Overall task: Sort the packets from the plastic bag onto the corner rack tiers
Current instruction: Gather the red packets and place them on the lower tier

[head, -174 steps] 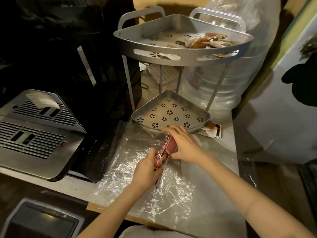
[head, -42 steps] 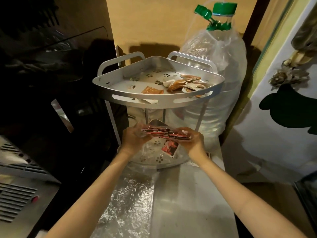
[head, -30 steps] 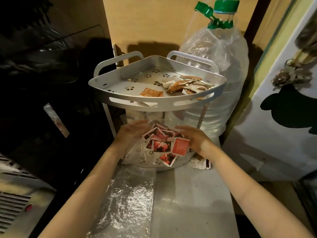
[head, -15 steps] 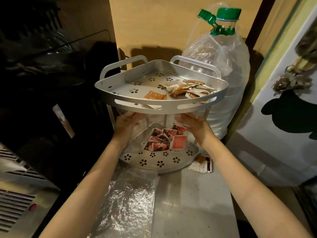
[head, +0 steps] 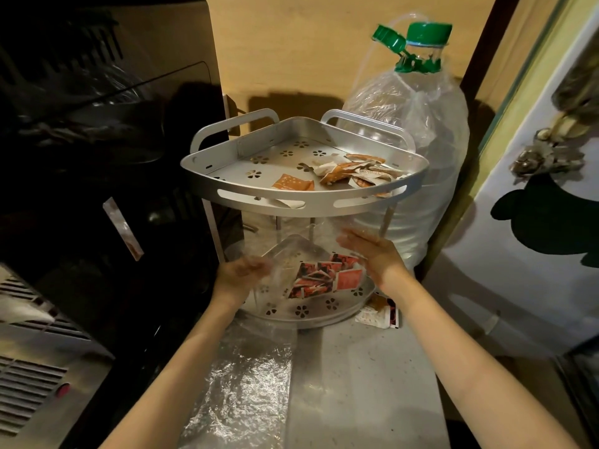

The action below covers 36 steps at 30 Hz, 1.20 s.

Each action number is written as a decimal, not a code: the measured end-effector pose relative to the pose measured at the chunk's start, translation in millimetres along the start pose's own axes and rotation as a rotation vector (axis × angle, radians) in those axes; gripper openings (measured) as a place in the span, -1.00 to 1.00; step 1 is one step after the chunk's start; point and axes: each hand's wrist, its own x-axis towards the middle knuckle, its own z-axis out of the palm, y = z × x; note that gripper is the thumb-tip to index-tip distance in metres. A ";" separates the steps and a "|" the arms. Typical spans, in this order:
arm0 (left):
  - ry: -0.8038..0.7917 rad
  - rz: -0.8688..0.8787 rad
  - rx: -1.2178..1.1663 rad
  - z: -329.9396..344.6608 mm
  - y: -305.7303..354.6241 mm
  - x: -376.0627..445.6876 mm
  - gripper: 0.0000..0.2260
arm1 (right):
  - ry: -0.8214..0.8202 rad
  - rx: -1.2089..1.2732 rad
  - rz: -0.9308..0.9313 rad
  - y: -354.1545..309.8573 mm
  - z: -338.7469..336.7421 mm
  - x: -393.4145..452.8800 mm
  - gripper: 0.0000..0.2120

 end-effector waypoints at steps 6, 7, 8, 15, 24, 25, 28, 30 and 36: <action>0.156 -0.048 -0.086 5.6 7.6 11.4 -0.87 | -0.046 -0.307 0.049 14.6 -16.0 -7.2 -0.60; 0.162 -0.044 -0.097 5.7 8.2 12.6 -0.89 | -0.091 -0.349 0.057 17.0 -18.0 -11.1 -0.49; 0.167 -0.030 -0.080 5.5 6.2 14.3 -0.92 | -0.117 -0.385 0.061 19.1 -19.4 -15.1 -0.43; 0.069 -0.019 0.199 -1.5 -16.6 6.1 -0.89 | -0.072 -0.443 0.040 36.1 -20.1 -18.6 -0.81; 0.144 0.011 0.072 4.8 1.8 5.4 -0.87 | 0.170 -0.342 -0.069 21.8 -5.4 -23.7 -0.82; 0.156 0.022 0.047 5.3 4.8 6.5 -0.88 | 0.192 -0.334 -0.113 16.6 -3.6 -25.3 -0.87; 0.188 -0.042 -0.106 6.4 16.5 7.1 -0.92 | 0.205 -0.354 -0.203 2.2 0.1 -28.7 -0.93; 0.197 -0.013 -0.077 8.4 25.0 7.1 -0.91 | 0.204 -0.327 -0.250 -7.7 1.9 -30.2 -0.92; 0.212 0.091 -0.038 10.0 36.7 -1.5 -0.89 | 0.213 -0.282 -0.304 -21.2 5.7 -34.4 -0.93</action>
